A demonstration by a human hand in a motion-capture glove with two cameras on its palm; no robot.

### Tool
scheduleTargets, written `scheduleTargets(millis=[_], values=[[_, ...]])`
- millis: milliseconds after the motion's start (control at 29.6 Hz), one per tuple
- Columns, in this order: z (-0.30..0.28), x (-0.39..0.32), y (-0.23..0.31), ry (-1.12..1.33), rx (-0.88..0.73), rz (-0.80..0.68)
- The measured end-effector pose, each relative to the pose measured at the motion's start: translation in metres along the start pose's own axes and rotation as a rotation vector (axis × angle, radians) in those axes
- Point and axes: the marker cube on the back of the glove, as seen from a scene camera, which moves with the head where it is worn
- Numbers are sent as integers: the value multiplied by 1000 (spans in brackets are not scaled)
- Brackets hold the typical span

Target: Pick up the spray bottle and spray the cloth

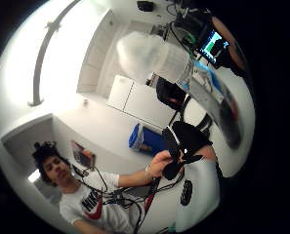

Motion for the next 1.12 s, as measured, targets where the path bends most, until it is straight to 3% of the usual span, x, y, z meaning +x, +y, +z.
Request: scheduleTargets(millis=[372, 710, 1115], values=[[-55, 11, 44, 284, -83, 52], [-122, 22, 73, 358, 8, 102], [-142, 29, 87, 401, 28, 116]])
